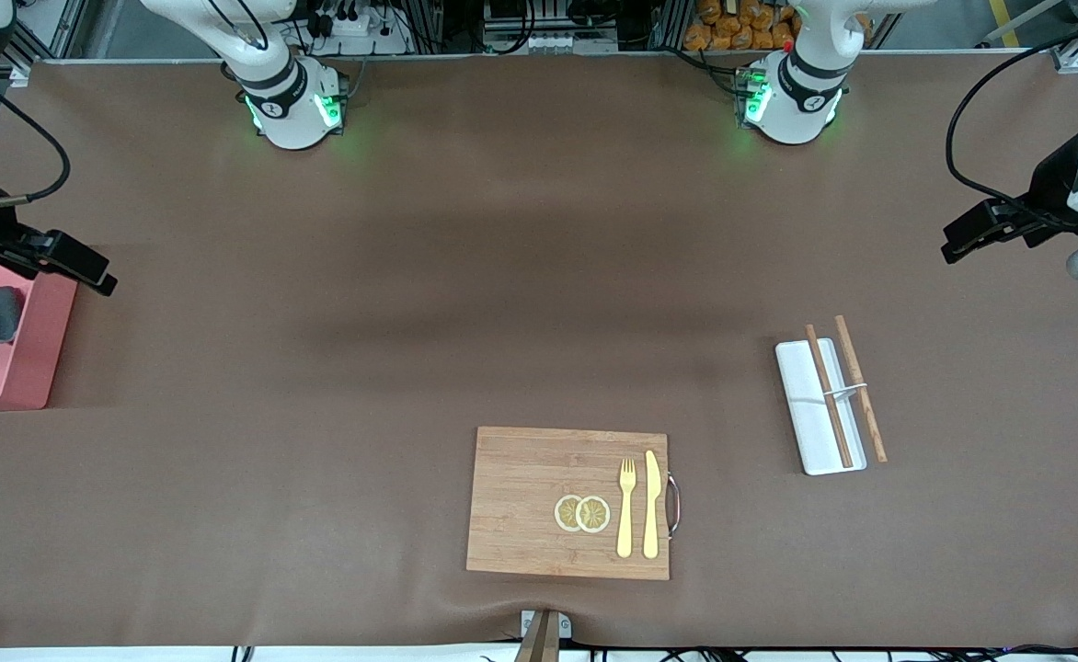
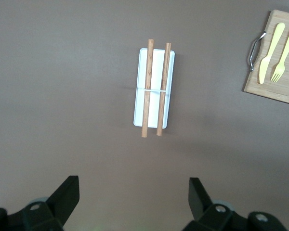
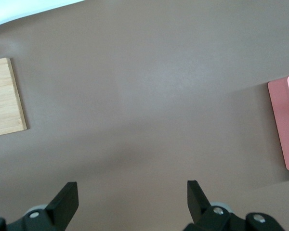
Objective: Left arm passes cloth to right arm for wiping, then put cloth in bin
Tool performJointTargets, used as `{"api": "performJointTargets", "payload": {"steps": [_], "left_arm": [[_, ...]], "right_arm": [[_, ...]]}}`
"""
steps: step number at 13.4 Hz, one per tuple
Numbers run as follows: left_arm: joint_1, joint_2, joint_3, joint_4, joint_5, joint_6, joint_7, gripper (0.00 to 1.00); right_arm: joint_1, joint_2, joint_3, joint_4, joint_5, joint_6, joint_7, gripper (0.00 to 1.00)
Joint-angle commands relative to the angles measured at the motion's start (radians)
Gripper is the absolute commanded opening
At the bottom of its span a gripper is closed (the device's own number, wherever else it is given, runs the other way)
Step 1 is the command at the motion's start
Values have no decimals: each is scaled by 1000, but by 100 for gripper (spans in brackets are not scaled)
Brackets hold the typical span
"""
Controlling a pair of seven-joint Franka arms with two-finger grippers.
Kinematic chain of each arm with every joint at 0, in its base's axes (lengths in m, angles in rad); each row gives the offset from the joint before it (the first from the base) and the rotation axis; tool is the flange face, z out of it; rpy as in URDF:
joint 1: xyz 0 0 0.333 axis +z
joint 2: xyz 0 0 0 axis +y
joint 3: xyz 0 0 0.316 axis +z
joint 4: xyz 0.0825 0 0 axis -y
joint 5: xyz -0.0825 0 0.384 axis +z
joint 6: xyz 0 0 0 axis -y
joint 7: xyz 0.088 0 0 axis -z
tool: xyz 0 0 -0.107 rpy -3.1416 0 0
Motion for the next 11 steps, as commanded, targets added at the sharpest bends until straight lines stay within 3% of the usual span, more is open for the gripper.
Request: {"api": "performJointTargets", "payload": {"steps": [1, 11], "left_arm": [[7, -7, -1, -3, 0, -7, 22, 100], [7, -10, 0, 0, -7, -8, 46, 100]], "right_arm": [[-5, -58, 15, -31, 10, 21, -10, 100], [-4, -18, 12, 38, 14, -37, -16, 100]]}}
